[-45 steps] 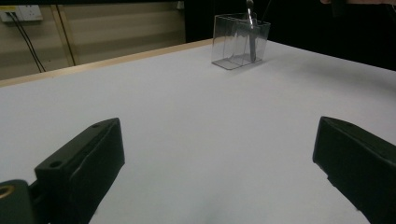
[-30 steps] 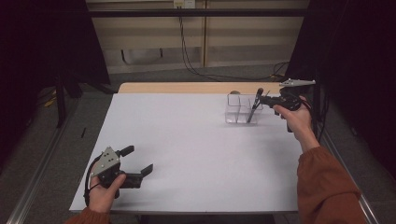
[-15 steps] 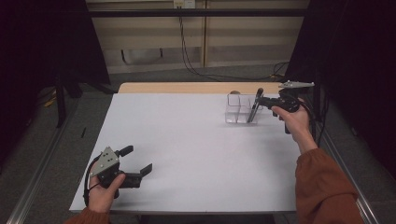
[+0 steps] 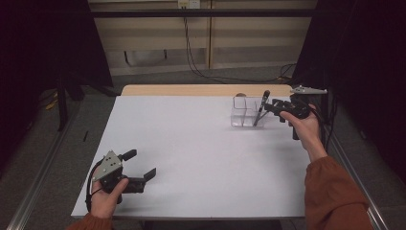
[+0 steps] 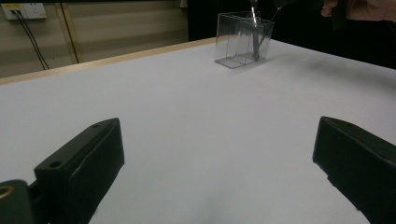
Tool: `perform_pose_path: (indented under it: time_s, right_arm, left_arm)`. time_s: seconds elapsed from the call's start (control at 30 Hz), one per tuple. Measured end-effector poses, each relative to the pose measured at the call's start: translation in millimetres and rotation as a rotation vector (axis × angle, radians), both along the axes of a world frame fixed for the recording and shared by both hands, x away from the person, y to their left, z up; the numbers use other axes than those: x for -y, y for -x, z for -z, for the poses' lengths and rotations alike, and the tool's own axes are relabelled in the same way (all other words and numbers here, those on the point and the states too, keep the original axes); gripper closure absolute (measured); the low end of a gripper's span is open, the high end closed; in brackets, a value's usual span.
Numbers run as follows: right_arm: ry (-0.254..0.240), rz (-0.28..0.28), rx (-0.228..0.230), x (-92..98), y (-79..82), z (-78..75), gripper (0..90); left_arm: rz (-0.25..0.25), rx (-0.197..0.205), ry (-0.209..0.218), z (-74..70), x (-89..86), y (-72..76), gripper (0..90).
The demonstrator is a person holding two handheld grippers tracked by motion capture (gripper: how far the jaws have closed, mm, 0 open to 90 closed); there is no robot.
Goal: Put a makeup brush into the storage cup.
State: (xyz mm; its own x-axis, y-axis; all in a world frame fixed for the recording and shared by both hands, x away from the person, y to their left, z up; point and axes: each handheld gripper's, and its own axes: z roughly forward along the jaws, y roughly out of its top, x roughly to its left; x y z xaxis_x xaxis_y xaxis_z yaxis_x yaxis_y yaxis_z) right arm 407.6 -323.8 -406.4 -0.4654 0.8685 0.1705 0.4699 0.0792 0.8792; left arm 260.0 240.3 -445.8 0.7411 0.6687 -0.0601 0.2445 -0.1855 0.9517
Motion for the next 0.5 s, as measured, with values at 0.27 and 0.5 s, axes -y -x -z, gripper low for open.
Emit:
perform_pose_path:
  time_s: [0.27,0.5]
  right_arm:
    - [0.010,0.026,0.004,-3.2,4.0,6.2,7.1]
    - [-0.013,0.029,0.040,-1.3,9.5,9.1,0.3]
  left_arm:
    - [0.004,-0.008,0.001,-0.5,2.4,0.8,2.1]
    - [-0.009,-0.010,0.013,-0.1,2.3,-2.9,2.2]
